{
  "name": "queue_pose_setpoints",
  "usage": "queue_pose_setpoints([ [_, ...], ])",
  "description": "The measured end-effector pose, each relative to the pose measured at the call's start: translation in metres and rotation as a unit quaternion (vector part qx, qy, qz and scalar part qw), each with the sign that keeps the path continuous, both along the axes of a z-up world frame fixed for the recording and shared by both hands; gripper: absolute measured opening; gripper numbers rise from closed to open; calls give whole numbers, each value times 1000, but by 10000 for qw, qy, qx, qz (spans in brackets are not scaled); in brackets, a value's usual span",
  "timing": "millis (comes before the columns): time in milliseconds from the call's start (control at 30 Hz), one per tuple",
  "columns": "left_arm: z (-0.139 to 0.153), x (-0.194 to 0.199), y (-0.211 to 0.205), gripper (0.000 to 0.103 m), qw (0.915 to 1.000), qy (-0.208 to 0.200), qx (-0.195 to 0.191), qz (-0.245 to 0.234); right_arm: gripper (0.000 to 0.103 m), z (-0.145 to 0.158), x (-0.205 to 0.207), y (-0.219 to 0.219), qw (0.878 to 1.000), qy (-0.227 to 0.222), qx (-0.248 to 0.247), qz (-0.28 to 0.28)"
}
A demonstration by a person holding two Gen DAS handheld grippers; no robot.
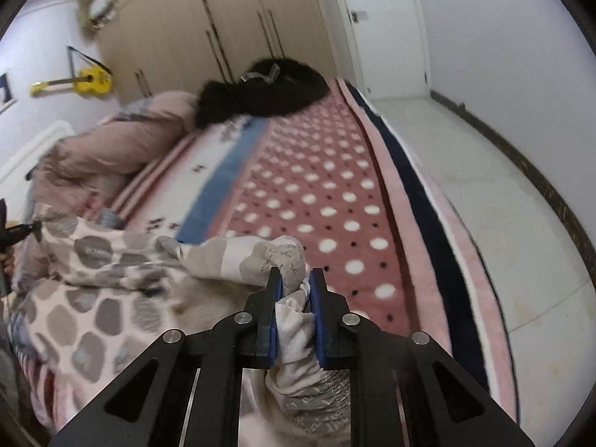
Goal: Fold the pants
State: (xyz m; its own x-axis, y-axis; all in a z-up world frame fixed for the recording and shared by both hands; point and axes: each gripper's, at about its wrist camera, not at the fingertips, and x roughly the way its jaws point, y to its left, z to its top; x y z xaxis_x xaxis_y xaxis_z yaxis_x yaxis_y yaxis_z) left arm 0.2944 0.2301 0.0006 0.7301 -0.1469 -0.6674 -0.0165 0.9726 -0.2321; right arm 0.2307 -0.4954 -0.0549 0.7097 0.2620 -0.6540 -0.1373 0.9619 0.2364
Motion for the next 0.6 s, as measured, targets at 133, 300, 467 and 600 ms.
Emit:
queue_pose_setpoints([
  [133,2,-45,16,1,9994,-78,218,247,9,20,-46,-2,9995,-235,163,135],
  [300,-33,-94,45,1,9977,219,54,636,9,7,-92,-7,9995,-97,298,92],
  [467,-64,-153,56,1,9971,231,-315,655,9,-35,-133,-24,9976,292,610,-110],
  [600,-65,-189,56,1,9965,-12,-499,676,9,-53,-163,-33,9957,380,827,-179],
])
